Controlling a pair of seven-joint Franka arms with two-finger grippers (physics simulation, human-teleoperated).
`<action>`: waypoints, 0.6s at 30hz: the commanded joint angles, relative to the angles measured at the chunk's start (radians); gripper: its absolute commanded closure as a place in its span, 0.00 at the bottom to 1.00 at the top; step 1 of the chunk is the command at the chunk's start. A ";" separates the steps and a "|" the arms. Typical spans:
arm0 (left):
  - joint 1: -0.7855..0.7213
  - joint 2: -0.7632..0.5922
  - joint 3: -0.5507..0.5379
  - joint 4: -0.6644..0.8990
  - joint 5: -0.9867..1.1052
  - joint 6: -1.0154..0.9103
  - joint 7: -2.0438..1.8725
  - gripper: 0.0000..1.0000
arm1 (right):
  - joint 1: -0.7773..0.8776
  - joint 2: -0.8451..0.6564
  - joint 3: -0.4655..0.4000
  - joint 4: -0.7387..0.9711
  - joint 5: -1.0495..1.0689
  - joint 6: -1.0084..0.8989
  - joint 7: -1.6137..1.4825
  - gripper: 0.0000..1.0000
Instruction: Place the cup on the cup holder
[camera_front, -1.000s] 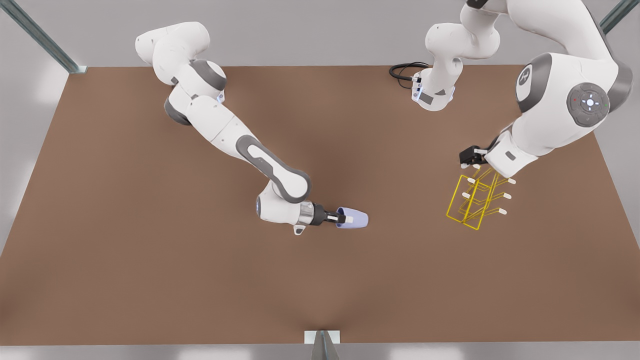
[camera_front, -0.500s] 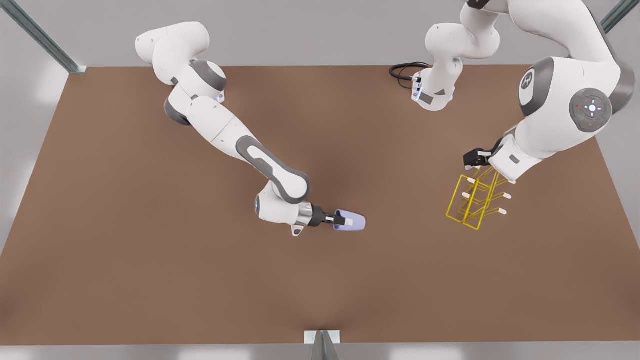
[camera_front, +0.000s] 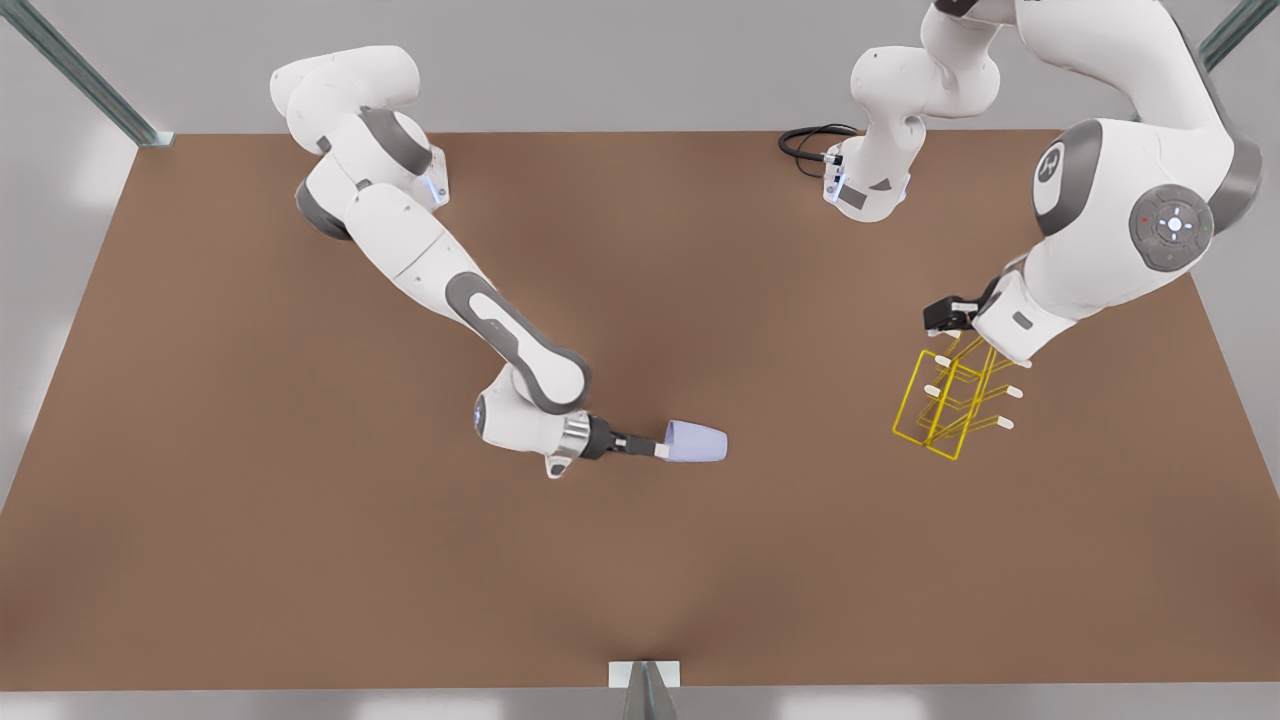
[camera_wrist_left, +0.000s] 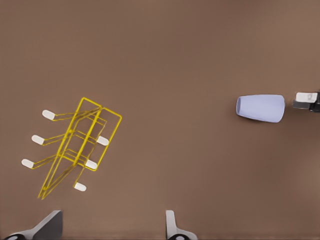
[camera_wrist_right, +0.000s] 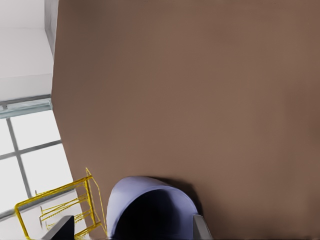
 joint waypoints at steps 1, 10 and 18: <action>-0.029 0.012 -0.016 -0.019 -0.019 0.010 -0.391 0.00 | -0.030 -0.048 -0.012 -0.075 0.001 -0.135 -0.182 0.09; -0.433 0.481 -0.020 0.172 -0.031 0.504 -1.967 0.00 | -0.270 -0.752 -0.477 0.004 -1.110 -1.025 0.080 0.00; -0.431 0.456 -0.019 -0.065 -0.040 0.901 -2.050 0.00 | -0.345 -0.753 -0.374 -0.055 -1.160 -0.978 0.207 0.00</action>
